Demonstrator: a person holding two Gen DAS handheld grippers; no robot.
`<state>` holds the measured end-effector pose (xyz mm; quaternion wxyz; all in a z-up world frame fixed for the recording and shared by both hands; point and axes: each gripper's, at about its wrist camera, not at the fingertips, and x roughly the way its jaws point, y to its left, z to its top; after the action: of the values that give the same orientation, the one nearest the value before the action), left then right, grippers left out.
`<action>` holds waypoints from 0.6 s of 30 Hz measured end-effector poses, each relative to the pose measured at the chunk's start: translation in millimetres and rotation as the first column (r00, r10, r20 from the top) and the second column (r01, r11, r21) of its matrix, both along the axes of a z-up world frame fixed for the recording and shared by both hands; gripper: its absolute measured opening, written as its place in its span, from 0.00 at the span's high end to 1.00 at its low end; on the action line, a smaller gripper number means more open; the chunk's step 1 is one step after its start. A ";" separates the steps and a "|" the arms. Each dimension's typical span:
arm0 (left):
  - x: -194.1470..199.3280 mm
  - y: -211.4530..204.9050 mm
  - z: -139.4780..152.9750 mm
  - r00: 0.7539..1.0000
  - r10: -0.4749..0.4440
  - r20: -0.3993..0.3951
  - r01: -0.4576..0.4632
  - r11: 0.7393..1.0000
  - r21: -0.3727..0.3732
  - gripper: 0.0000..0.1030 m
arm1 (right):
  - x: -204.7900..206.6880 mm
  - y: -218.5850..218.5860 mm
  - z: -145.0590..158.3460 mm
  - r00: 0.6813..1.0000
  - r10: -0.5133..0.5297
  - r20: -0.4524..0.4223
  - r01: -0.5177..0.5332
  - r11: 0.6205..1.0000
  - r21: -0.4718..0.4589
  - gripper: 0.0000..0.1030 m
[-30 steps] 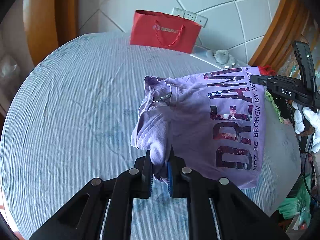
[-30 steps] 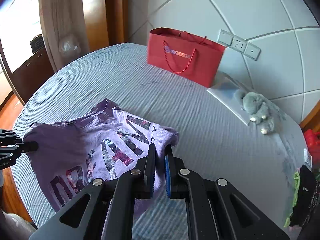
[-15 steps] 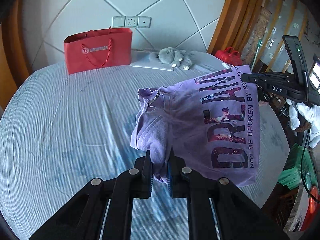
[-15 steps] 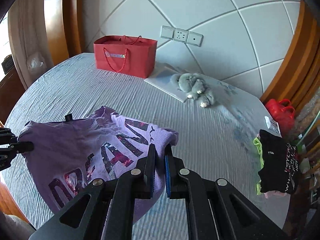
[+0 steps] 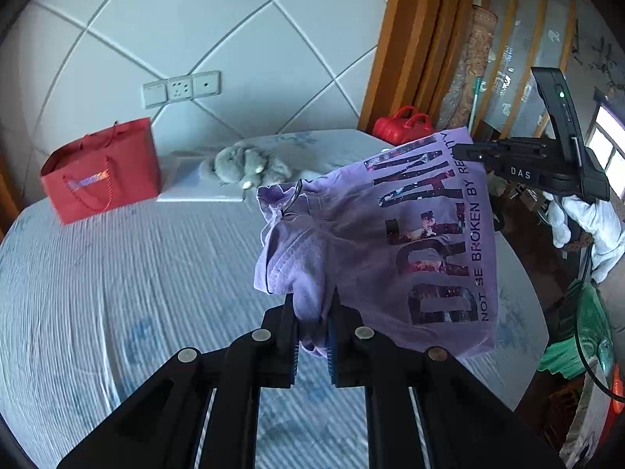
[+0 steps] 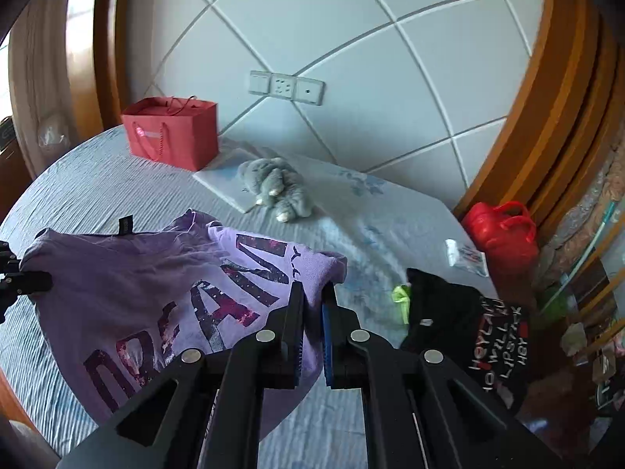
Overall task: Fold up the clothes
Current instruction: 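Lift the folded T-shirt with both grippers and carry it toward the dark clothes pile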
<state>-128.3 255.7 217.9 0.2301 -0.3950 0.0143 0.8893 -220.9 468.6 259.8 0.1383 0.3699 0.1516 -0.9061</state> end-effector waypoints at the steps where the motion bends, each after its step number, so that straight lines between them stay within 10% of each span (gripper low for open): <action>1: -4.3 14.8 3.6 1.000 -0.013 -0.007 0.013 1.000 0.001 0.91 | -3.9 14.7 5.6 1.000 -0.010 -0.007 0.010 1.000 -0.003 0.93; 11: -46.5 198.8 8.7 1.000 0.008 -0.028 -0.007 0.999 0.047 0.91 | -66.9 175.3 36.5 0.997 0.000 -0.072 0.005 0.998 0.068 0.93; 18: -86.6 325.9 -46.8 0.992 0.092 0.092 -0.097 0.994 0.047 0.91 | -151.5 287.3 7.3 0.998 0.056 -0.039 -0.053 0.994 0.093 0.93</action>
<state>-214.9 581.7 171.1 0.1982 -0.4286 -0.0375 0.8807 -372.4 755.9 267.1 0.1427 0.3526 0.2061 -0.9016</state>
